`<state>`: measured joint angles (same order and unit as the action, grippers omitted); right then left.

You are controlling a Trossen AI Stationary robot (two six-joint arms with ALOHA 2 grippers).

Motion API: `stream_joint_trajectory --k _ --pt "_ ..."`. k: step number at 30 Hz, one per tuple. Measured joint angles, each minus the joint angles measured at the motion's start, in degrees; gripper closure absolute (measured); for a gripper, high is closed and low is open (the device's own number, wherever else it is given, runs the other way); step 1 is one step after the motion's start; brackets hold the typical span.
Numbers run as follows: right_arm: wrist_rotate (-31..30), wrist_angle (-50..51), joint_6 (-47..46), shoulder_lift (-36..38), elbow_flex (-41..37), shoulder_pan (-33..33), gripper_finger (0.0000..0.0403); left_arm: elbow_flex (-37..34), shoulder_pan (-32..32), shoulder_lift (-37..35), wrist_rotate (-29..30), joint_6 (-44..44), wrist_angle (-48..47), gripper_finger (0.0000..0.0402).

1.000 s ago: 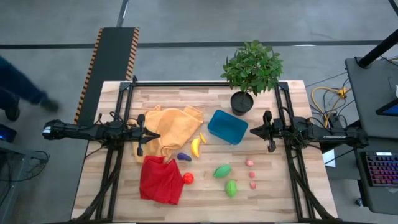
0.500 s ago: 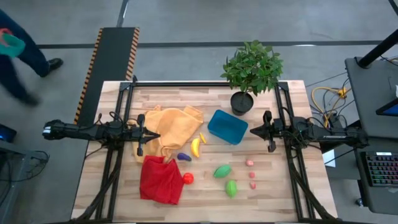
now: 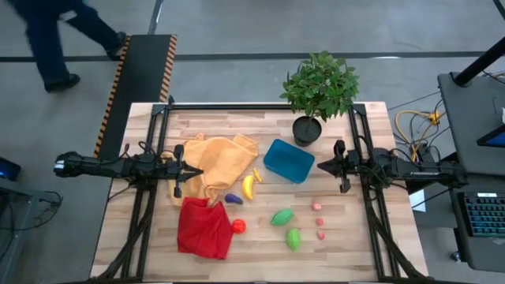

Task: Pick and placing Produce into tupperware
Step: Put the top pink peach into the blue bin

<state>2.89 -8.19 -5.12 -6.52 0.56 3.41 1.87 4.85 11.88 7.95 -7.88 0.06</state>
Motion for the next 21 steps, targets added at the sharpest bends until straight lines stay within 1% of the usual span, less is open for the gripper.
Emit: stream_joint_trajectory --k 2,4,9,11,13,15,18,21 --pt "0.0 -2.0 2.5 0.0 0.0 0.0 0.0394 0.0 0.0 0.0 0.0 -0.5 1.1 0.0402" --pt "0.0 -5.9 4.3 -0.1 0.0 0.0 0.0394 0.0 0.0 0.3 0.4 -2.6 4.6 0.0402" --pt "0.0 -21.5 7.9 -0.4 0.0 0.0 0.0393 0.0 0.0 1.3 1.7 -9.2 21.1 0.0402" --pt "0.0 -24.1 9.0 -0.6 0.6 0.0 0.0386 0.0 0.0 2.2 3.0 -11.9 27.1 0.0402" --pt "-0.1 -22.6 9.2 -1.5 2.8 0.0 0.0370 0.1 0.0 3.2 3.1 -13.3 30.6 0.0402" --pt "-0.1 -19.6 8.3 -3.8 6.2 0.0 0.0347 1.3 0.0 4.8 3.1 -13.6 30.4 0.0402" --pt "0.5 -14.0 7.4 -10.1 13.3 -0.6 0.0300 3.7 0.0 8.1 3.1 -13.6 29.4 0.0400" --pt "2.0 -2.9 10.4 -17.7 22.3 -1.5 0.0250 6.8 0.0 12.0 3.0 -13.3 29.1 0.0383"
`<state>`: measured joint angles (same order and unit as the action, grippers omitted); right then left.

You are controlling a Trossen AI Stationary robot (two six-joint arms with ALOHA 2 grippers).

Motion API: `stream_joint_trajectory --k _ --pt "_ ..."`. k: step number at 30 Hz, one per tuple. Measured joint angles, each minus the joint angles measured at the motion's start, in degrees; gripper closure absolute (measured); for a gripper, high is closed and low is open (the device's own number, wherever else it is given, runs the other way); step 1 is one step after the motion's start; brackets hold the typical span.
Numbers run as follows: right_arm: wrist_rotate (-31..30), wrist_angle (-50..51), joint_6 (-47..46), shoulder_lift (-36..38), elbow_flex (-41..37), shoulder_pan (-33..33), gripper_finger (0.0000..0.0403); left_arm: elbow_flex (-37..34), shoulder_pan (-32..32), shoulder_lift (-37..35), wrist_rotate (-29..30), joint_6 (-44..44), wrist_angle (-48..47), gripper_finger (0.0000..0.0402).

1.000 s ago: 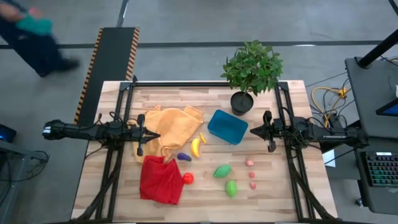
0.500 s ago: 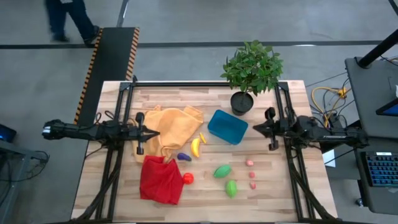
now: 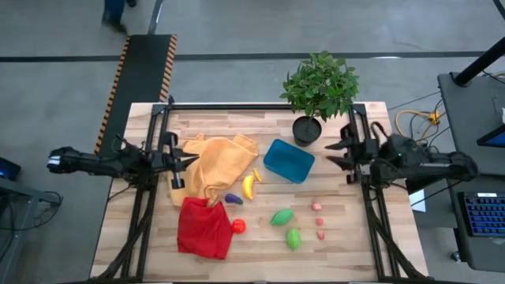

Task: Pick and placing Produce into tupperware
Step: Put the top pink peach into the blue bin

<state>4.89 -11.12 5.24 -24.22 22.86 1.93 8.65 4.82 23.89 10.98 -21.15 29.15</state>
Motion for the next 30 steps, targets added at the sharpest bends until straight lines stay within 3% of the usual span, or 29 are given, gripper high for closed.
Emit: stream_joint_trajectory --k 4,9,16,23,30 --pt "0.0 18.9 0.8 -9.2 13.0 -0.5 0.0197 4.6 0.0 5.2 -0.2 1.3 0.4 0.0334" --pt "0.0 41.9 -5.3 -18.8 27.0 -0.5 0.0171 8.5 0.0 12.4 -0.6 1.3 0.4 0.0282" --pt "0.0 60.4 -19.1 -28.0 37.3 -2.9 0.0168 9.7 0.1 19.5 -2.1 1.4 0.8 0.0269" --pt "-1.4 65.2 -29.2 -30.0 38.7 -11.4 0.0177 9.7 0.2 22.5 -2.2 8.9 0.4 0.0269" --pt "-14.3 65.1 -40.8 -29.1 37.2 -26.2 0.0179 9.7 0.2 22.8 -2.8 10.5 0.3 0.0269"
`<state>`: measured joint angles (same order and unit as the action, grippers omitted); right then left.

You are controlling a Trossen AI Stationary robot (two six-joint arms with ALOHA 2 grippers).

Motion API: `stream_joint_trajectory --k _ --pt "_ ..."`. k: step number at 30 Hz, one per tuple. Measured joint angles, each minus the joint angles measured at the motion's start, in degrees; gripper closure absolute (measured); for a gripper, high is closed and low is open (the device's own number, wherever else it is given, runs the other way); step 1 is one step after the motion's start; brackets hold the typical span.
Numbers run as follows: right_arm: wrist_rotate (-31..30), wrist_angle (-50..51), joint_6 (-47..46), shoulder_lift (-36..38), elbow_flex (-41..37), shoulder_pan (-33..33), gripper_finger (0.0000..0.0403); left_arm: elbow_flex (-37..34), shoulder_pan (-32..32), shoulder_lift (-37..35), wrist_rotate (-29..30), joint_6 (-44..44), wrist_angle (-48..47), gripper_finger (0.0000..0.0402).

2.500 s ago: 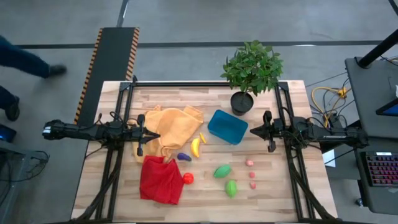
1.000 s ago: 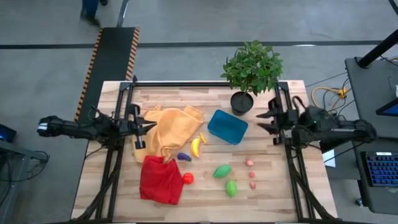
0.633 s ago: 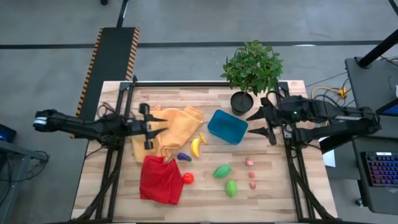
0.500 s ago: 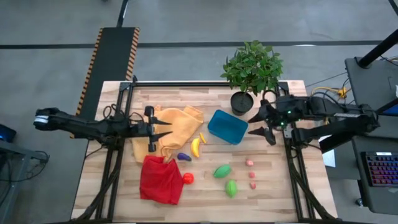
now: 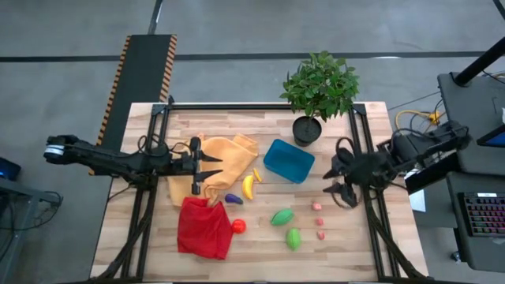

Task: Pick and placing Produce into tupperware
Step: Put the top pink peach into the blue bin

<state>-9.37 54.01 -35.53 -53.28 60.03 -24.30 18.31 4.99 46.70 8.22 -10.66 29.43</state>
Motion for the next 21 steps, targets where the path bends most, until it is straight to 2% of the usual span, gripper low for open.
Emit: stream_joint_trajectory --k 5,9,15,21 --pt "-9.4 0.1 -10.6 -1.0 -3.2 -11.0 0.0179 0.0 0.0 0.3 -0.2 0.0 -0.1 0.0269" --pt "-13.5 0.3 -19.5 -3.0 -6.9 -16.6 0.0179 0.0 0.0 0.8 -0.2 0.0 0.1 0.0269" --pt "-13.4 0.2 -28.9 -8.0 -11.3 -18.2 0.0179 -0.1 0.0 1.1 -0.2 0.0 -0.1 0.0269" --pt "-13.3 -0.3 -30.5 -14.5 -13.1 -18.2 0.0179 -0.1 0.0 1.1 -0.1 0.0 0.4 0.0269"
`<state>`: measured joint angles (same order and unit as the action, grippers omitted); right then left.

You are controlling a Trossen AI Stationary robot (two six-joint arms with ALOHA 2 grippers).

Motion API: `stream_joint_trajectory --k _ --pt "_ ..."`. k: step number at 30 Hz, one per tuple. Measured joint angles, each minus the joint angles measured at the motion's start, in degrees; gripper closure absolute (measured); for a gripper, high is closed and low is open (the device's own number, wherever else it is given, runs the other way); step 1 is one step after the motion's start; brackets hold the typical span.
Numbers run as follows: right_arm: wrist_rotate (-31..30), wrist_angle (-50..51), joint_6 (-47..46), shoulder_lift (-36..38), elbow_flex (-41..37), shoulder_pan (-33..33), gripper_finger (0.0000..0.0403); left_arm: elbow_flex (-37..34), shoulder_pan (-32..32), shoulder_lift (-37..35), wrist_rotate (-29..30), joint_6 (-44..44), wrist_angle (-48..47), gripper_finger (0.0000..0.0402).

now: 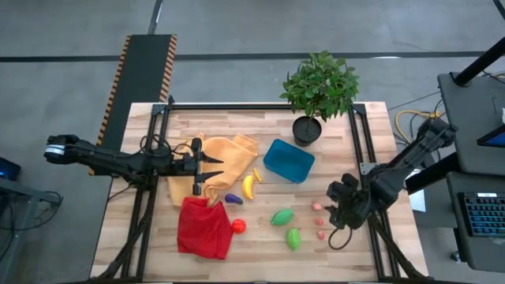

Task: Pick and placing Produce into tupperware
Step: Put the top pink peach into the blue bin

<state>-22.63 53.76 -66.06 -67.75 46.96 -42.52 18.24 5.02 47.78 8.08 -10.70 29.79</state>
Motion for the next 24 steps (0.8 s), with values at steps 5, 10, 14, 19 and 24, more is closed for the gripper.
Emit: stream_joint_trajectory --k 5,10,14,19,24 --pt "-0.1 -0.4 0.0 -6.9 -0.2 0.0 0.0179 0.0 0.0 0.4 0.0 -0.1 0.0 0.0269" --pt "-0.1 -0.6 0.1 -13.3 0.4 0.0 0.0179 0.0 0.0 0.8 0.1 -0.1 0.1 0.0269" --pt "-1.1 -1.0 0.3 -17.0 1.0 0.0 0.0179 0.0 0.0 0.9 0.1 -0.1 0.0 0.0269" --pt "-2.2 -4.9 2.7 -20.1 1.2 0.2 0.0179 0.0 0.0 1.1 0.1 -0.1 -0.1 0.0269" --pt "-2.9 -7.0 4.3 -21.9 1.2 0.2 0.0179 0.0 0.0 1.4 0.1 -0.1 0.0 0.0269"
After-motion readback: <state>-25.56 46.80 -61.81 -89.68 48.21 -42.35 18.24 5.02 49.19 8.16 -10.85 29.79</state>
